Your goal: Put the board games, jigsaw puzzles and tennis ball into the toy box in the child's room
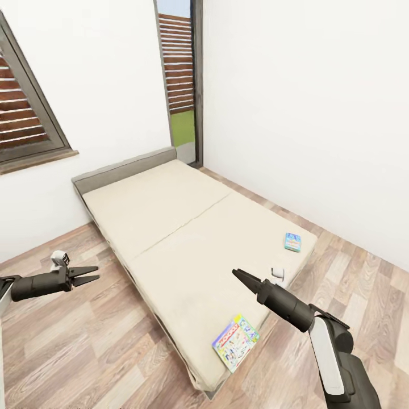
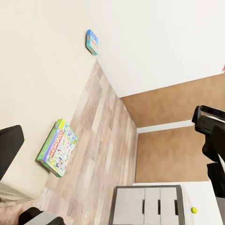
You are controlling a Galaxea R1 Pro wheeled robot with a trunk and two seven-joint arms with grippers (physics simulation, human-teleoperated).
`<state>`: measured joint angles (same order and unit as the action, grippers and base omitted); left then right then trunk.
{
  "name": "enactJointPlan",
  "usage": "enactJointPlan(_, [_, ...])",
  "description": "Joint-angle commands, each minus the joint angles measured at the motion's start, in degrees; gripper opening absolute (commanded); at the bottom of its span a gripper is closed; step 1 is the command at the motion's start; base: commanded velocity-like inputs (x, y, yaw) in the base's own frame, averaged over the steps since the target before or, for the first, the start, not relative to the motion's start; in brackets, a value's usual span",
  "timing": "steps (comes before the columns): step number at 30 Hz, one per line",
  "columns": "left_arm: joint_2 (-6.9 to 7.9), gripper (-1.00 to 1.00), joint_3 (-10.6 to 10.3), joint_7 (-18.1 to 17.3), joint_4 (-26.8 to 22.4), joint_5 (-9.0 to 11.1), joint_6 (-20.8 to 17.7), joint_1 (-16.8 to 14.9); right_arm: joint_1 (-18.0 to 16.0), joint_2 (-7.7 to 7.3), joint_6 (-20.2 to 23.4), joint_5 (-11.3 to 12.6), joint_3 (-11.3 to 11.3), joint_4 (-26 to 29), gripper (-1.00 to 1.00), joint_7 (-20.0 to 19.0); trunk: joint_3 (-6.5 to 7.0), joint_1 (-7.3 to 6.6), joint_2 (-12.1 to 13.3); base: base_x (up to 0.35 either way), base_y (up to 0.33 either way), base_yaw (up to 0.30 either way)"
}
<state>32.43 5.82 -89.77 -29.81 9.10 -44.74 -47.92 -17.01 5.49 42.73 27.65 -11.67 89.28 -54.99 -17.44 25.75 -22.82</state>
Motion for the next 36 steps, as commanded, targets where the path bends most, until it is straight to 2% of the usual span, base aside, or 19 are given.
enactJointPlan(1, [0.00,1.00,-0.02,-0.23,0.02,-0.04,-0.61,-0.06,-0.04,0.05,0.33,0.12,-0.11,0.02,1.00,-0.11,-0.03,0.03,-0.10,0.000,-0.031,0.206])
enactJointPlan(10, [0.00,1.00,-0.11,-0.23,0.02,-0.05,-0.65,-0.03,-0.04,0.05,0.33,0.13,-0.17,0.02,1.00,-0.11,0.62,0.03,-0.10,-0.013,-0.114,0.206])
enactJointPlan(24, [0.00,1.00,-0.11,-0.23,0.02,-0.01,-0.65,-0.02,-0.04,-0.12,0.42,0.13,-0.20,0.02,1.00,-0.11,1.63,0.03,-0.10,-0.002,-0.025,0.206])
enactJointPlan(36, [-0.05,1.00,-0.11,-0.23,0.02,-0.05,-0.76,-0.04,-0.04,-0.09,0.42,0.21,-0.20,0.02,1.00,-0.11,2.49,0.03,-0.10,-0.018,-0.249,0.206])
